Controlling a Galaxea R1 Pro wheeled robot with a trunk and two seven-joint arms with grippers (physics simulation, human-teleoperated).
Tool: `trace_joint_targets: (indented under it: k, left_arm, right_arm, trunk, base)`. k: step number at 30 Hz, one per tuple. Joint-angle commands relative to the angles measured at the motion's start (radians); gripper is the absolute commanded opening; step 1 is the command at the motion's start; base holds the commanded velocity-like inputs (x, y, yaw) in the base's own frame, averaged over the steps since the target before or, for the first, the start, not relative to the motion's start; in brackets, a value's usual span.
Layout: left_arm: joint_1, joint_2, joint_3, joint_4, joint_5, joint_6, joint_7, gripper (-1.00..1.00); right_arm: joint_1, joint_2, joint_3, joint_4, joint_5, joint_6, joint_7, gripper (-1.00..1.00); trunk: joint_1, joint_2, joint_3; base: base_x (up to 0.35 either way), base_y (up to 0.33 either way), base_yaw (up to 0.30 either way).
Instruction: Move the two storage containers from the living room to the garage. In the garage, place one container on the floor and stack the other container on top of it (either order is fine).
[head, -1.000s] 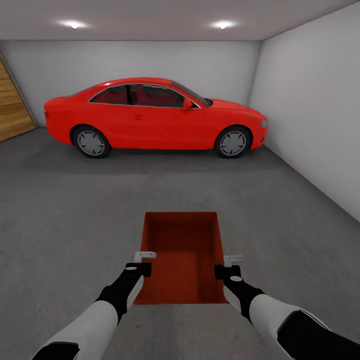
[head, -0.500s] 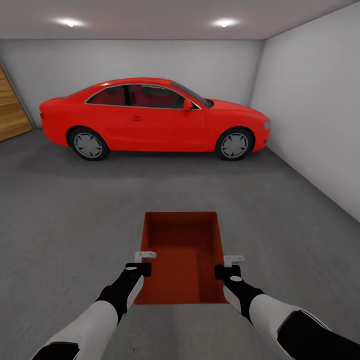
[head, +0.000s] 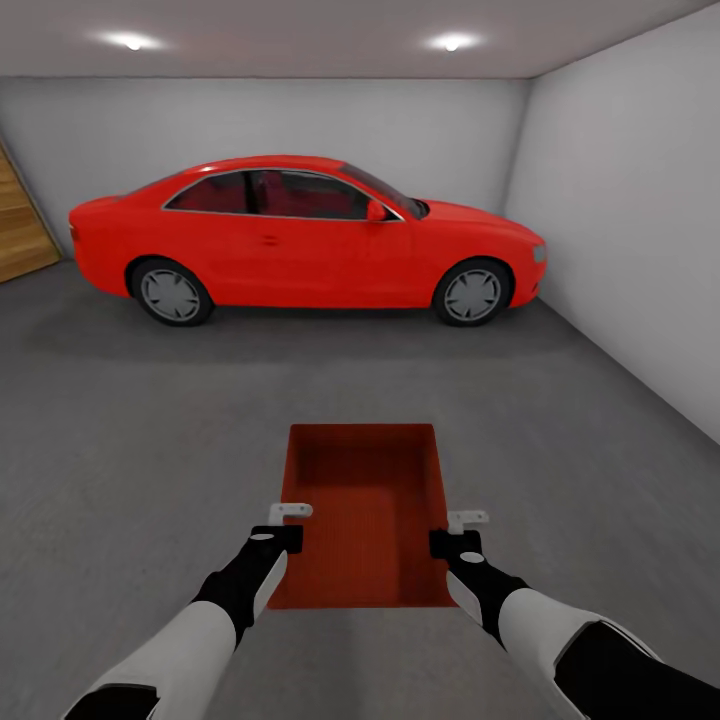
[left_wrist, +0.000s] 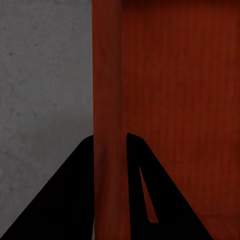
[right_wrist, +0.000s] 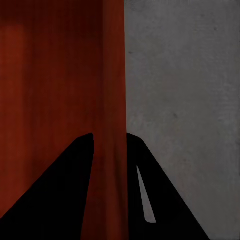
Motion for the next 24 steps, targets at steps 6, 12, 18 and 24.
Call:
trace_joint_targets:
  k: [6,12,18,24]
  left_arm:
    - [0.000,0.001,-0.013,0.051,0.010,0.016,0.008,-1.00]
    - [0.000,0.001,-0.013,0.051,0.010,0.016,0.008,-1.00]
    - [0.000,0.001,-0.013,0.051,0.010,0.016,0.008,-1.00]
    - [0.000,0.001,-0.013,0.051,0.010,0.016,0.008,-1.00]
  right_arm:
    - [-0.002,-0.008,-0.013,-0.002,0.007,-0.005,-0.006,-1.00]
    - [-0.002,-0.009,-0.013,-0.002,0.007,-0.005,-0.006,-1.00]
    - [-0.002,-0.009,-0.013,-0.002,0.007,-0.005,-0.006,-1.00]
    - [-0.002,-0.009,-0.013,-0.002,0.007,-0.005,-0.006,-1.00]
  trunk:
    - [0.001,-0.002,-0.002]
    - [0.001,-0.002,-0.002]
    - [0.001,-0.002,-0.002]
    - [0.001,-0.002,-0.002]
  base:
    - [0.323,0.000,0.000]
    - [0.323,0.000,0.000]
    - [0.323,0.000,0.000]
    - [0.323,0.000,0.000]
